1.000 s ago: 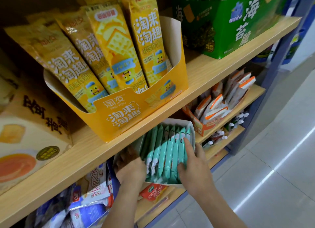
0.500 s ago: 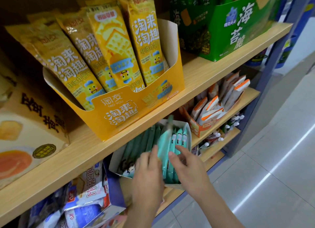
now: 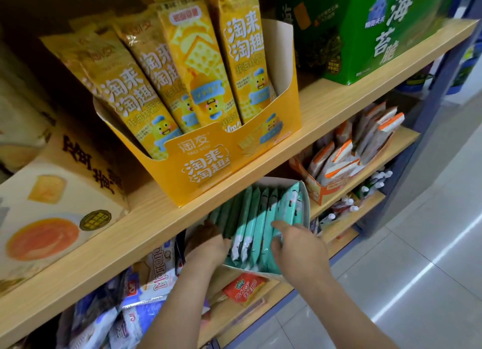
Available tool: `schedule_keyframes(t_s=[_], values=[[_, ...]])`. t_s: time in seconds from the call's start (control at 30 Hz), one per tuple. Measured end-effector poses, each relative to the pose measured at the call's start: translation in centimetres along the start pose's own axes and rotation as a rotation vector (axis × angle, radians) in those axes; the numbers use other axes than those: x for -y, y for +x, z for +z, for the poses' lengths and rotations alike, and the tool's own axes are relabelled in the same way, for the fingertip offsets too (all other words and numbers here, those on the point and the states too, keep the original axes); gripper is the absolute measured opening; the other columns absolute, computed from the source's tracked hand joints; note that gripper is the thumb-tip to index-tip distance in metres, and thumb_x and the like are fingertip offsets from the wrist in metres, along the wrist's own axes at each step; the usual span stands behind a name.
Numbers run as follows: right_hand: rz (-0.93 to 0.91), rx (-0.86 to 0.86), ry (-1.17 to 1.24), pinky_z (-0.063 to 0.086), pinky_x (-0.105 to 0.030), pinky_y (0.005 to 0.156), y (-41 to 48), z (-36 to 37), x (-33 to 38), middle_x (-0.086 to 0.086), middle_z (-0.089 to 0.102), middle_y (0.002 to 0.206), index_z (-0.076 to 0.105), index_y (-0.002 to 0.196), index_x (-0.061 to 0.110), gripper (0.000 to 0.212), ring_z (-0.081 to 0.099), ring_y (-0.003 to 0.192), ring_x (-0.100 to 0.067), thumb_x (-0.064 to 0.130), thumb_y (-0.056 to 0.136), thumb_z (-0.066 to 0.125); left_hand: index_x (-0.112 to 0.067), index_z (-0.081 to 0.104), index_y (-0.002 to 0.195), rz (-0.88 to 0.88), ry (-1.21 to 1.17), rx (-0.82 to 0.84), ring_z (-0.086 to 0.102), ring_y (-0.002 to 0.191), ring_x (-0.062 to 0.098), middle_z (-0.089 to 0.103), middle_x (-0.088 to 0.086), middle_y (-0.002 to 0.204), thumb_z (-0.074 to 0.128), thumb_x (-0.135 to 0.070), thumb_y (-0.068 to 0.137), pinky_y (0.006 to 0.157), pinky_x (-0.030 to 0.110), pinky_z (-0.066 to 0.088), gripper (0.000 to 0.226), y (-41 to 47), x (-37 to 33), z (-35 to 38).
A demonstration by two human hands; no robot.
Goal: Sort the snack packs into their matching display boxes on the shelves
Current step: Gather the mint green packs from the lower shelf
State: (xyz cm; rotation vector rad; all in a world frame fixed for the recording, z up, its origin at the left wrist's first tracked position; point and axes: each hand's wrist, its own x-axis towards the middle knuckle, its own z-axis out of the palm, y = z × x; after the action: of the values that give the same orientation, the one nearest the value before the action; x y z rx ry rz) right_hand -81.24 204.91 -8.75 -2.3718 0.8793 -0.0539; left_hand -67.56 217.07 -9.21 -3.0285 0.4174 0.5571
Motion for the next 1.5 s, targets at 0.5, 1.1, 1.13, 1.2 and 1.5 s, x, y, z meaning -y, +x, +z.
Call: schedule_keyframes(t_s=[0.5,1.1,1.13,1.2,1.5], values=[[-0.246,0.06,0.368,0.035,-0.022,0.062,1.0,2.2,4.2,-0.004,0.068,0.086,0.057,0.138,0.019,0.037,0.038,0.049,-0.001,0.019,0.102,0.048,-0.016,0.042,0.135,-0.028,-0.02,-0.116,0.056,0.122,0.032,0.055,0.011,0.135,0.057,-0.041,0.093,0.091,0.037,0.047,0.051,-1.2,0.2,0.3],[-0.201,0.119,-0.112,0.04,-0.045,0.096,2.2,5.9,6.2,-0.008,0.064,0.109,0.056,0.114,0.015,0.018,0.06,0.105,-0.031,0.018,0.097,0.054,-0.018,0.033,0.14,0.184,0.103,-0.262,0.044,0.129,0.033,0.046,0.01,0.142,0.054,-0.041,0.094,0.095,0.042,0.044,0.056,-1.8,2.1,1.3],[-0.204,0.116,-0.094,0.038,-0.046,0.097,2.1,5.9,6.3,-0.008,0.063,0.111,0.055,0.114,0.015,0.018,0.058,0.108,-0.031,0.019,0.097,0.053,-0.022,0.035,0.142,0.24,0.098,-0.283,0.039,0.133,0.03,0.043,0.007,0.145,0.05,-0.039,0.095,0.1,0.042,0.043,0.053,-2.1,2.1,1.2],[-0.244,0.118,-0.074,0.036,-0.045,0.096,1.7,5.6,6.0,-0.005,0.058,0.118,0.055,0.117,0.015,0.023,0.051,0.115,-0.028,0.019,0.095,0.052,-0.027,0.039,0.142,0.323,0.007,-0.235,0.046,0.129,0.028,0.051,0.004,0.14,0.043,-0.036,0.098,0.096,0.042,0.044,0.044,-3.0,2.1,1.1],[-0.191,-0.068,-0.122,0.025,-0.051,0.111,-1.1,2.7,1.9,-0.004,0.025,0.16,0.033,0.151,0.023,0.057,0.014,0.148,-0.026,0.022,0.096,0.051,-0.033,0.028,0.148,0.233,0.08,0.063,0.043,0.132,0.03,0.048,0.007,0.145,0.024,-0.051,0.1,0.105,0.047,0.035,0.052,-3.5,1.2,1.2]])
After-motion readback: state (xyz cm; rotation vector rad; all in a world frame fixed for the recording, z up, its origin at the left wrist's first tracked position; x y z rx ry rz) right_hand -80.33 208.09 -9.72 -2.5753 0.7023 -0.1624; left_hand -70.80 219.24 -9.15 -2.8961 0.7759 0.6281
